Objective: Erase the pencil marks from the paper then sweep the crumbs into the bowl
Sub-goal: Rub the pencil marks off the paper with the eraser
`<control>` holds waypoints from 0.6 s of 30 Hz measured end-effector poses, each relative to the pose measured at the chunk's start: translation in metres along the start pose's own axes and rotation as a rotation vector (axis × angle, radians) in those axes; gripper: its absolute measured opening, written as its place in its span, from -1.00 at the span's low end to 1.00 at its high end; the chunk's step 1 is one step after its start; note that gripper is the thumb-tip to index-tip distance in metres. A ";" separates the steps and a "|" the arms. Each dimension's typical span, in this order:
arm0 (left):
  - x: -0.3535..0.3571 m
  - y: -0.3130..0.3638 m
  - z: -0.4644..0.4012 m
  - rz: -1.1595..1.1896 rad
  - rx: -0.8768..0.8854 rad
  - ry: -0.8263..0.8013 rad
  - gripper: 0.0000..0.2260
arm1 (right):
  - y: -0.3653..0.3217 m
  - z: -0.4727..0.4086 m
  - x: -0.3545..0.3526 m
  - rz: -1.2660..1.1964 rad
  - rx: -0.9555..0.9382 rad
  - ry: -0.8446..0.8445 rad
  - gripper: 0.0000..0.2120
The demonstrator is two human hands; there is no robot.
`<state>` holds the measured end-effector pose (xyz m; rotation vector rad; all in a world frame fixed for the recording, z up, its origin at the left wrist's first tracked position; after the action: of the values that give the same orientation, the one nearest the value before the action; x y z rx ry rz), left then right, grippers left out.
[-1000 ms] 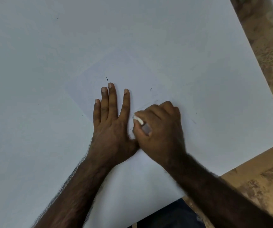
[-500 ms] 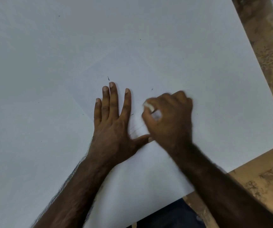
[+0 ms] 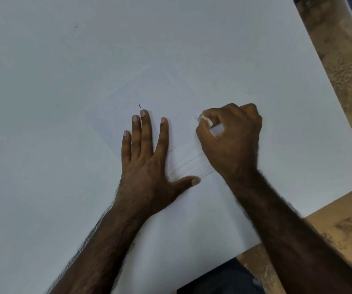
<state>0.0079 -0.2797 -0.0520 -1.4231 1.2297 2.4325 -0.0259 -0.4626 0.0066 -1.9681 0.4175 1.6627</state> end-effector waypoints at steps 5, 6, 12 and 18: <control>-0.003 0.003 0.000 0.028 -0.013 -0.009 0.11 | -0.038 0.044 0.009 -0.063 -0.173 -0.119 -0.88; -0.003 0.003 0.000 0.036 -0.012 -0.010 0.09 | -0.044 0.052 0.008 -0.061 -0.211 -0.133 -0.86; -0.001 0.001 0.000 0.001 -0.021 -0.025 0.21 | -0.015 -0.003 0.004 0.003 -0.087 -0.021 -0.86; -0.003 0.004 0.002 0.023 -0.002 -0.006 0.06 | -0.048 0.055 0.007 -0.028 -0.248 -0.115 -0.87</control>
<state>0.0068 -0.2804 -0.0467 -1.4094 1.2506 2.4515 -0.0423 -0.3913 0.0033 -2.0264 0.1453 1.8737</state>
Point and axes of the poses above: each hand's wrist, its own z-axis away from the middle knuckle, its own x-axis out of the palm, y = z × x, the point moved 9 cm from there along -z, towards the middle knuckle, and after that the axes turned 14 degrees about z, right-handed, at the moved point
